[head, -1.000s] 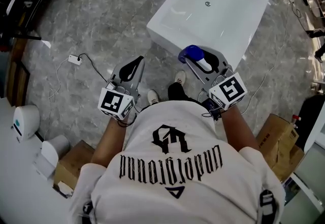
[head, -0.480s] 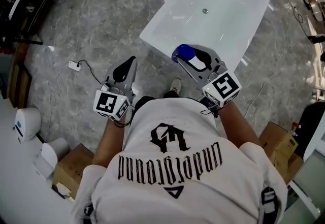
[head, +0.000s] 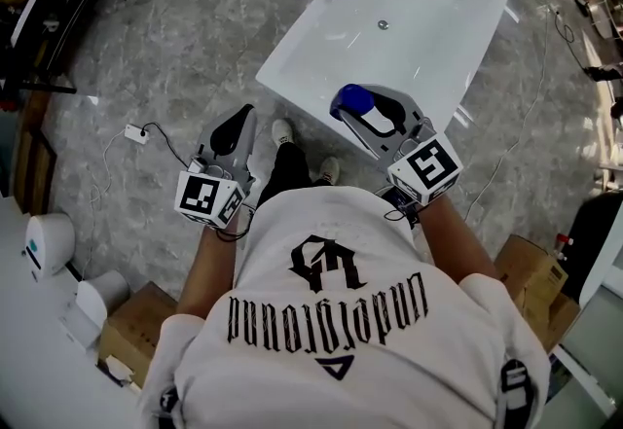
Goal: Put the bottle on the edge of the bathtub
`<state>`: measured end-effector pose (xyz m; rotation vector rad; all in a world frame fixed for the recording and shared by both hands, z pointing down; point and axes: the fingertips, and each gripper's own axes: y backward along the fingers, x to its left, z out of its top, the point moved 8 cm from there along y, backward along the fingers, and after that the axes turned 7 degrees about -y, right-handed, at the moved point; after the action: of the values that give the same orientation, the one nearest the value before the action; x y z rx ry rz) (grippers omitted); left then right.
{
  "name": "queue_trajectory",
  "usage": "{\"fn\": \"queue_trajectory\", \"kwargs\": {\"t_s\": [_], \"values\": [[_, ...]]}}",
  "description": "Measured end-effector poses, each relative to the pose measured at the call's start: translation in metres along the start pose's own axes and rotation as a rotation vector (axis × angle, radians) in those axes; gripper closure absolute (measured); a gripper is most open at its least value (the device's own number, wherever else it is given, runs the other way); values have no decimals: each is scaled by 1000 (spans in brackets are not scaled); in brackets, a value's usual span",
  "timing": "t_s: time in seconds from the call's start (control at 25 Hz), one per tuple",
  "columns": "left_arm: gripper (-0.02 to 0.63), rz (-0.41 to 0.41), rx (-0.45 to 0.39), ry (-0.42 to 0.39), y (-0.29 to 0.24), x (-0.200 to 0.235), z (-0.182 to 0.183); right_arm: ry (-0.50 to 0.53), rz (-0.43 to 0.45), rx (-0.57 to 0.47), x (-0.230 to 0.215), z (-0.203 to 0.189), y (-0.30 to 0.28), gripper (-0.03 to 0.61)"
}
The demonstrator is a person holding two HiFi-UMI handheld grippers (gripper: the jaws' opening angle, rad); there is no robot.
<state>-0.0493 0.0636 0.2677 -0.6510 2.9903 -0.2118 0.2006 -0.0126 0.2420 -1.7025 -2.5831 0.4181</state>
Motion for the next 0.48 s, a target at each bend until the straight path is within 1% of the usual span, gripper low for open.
{"fn": "queue_trajectory", "kwargs": {"t_s": [0.2,0.48], "values": [[598,-14,-7,-5,-16,10,0,-1,-22,3,-12,2,-3,423],[598,-18,-27,-5,-38,29,5,6,-24,15,-28,11,-19,423]]}}
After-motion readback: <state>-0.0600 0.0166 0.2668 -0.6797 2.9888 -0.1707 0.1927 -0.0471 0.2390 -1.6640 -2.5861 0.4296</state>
